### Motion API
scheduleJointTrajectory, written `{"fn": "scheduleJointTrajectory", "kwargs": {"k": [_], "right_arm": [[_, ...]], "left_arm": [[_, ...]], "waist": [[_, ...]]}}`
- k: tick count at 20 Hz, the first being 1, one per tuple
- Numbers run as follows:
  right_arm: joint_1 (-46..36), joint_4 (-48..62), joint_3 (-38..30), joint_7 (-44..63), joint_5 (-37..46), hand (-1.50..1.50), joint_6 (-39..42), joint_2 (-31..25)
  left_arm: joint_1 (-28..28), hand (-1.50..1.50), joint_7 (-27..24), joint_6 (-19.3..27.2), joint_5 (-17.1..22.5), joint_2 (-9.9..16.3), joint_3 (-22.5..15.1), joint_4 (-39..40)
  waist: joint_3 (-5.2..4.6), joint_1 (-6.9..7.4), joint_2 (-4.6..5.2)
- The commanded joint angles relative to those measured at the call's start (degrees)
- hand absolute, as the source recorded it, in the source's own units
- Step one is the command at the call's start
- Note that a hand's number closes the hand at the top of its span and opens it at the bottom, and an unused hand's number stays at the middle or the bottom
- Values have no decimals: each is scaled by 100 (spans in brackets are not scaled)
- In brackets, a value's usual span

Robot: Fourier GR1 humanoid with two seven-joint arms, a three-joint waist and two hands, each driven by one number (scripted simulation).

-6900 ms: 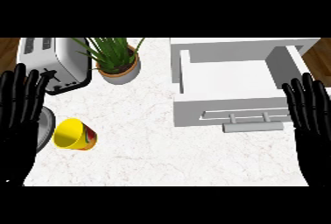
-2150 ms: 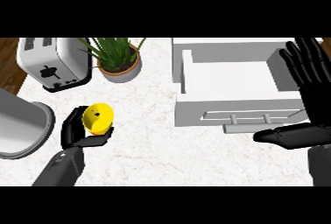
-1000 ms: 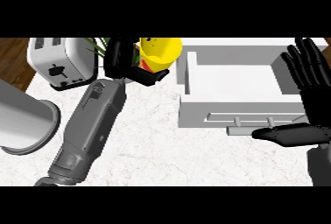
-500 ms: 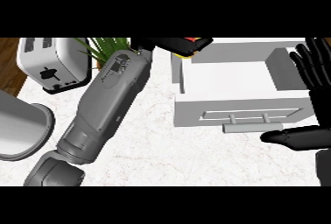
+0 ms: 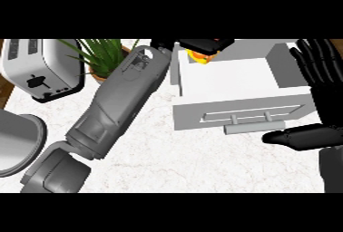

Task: Pick up the cup, place it into the drawer and close the drawer

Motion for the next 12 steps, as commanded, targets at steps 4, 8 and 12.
{"fn": "scheduleJointTrajectory", "kwargs": {"k": [4,8,12], "right_arm": [[-377,211,209,-25,12,-150,50,89],[-264,208,254,-226,-71,-150,257,70],[-550,282,226,-117,-245,-150,329,40]], "left_arm": [[-143,150,431,-455,105,-1,-754,701],[186,150,187,-298,218,-1,-1078,678],[427,-150,-83,-378,646,-1,-989,466]], "waist": [[7,-372,131],[9,-622,162],[0,-673,184]]}}
